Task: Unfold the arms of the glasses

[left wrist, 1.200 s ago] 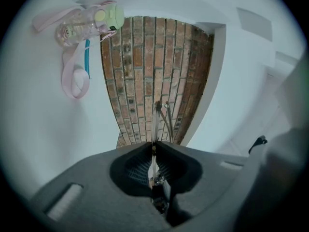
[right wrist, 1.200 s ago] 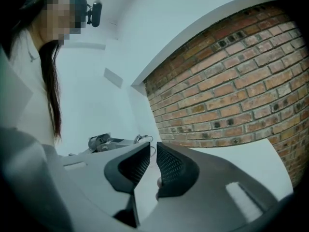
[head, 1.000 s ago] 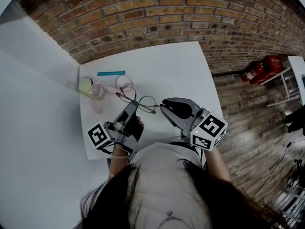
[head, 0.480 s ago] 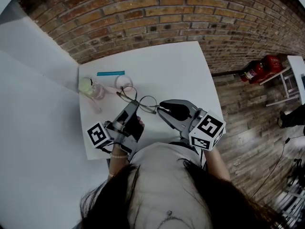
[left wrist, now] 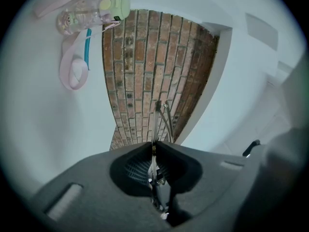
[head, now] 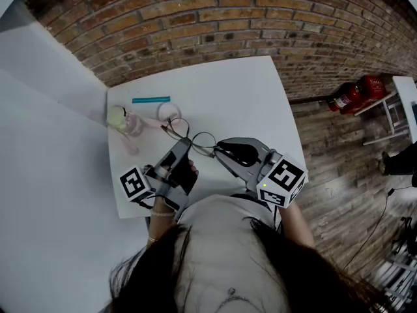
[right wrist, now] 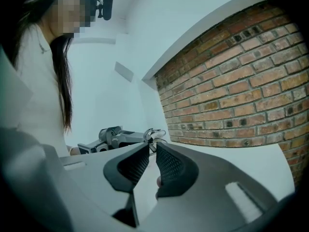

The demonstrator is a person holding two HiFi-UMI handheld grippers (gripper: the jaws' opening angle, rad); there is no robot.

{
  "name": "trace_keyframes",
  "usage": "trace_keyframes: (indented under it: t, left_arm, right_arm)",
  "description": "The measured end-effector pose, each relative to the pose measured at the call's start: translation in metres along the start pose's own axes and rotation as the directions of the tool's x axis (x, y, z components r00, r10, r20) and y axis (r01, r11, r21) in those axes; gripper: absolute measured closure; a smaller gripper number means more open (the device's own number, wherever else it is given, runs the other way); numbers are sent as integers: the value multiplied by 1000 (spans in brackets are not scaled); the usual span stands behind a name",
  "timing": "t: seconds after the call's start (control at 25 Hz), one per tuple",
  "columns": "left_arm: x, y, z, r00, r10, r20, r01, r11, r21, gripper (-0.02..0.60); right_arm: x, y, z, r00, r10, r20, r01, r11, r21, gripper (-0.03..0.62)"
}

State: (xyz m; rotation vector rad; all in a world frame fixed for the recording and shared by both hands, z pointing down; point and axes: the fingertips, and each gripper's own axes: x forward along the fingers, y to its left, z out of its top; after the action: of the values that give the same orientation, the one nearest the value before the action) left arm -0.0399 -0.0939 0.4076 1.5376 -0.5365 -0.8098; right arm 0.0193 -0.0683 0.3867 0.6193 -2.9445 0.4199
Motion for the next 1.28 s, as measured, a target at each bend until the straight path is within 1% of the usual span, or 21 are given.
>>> trace_keyframes:
  t: [0.44, 1.08, 1.28]
  left_arm:
    - [0, 5, -2, 1000, 23, -2, -23, 1000, 8, 558]
    - [-1, 18, -6, 997, 64, -35, -64, 998, 26, 558]
    - [-1, 21, -11, 996, 75, -50, -74, 997, 29, 558]
  right_arm:
    - [-3, 1, 5, 1000, -1, 10, 1, 1000, -19, 543]
    - [-5, 1, 20, 999, 5, 42, -3, 999, -47, 548]
    - [-8, 1, 29, 998, 8, 67, -5, 999, -46, 548]
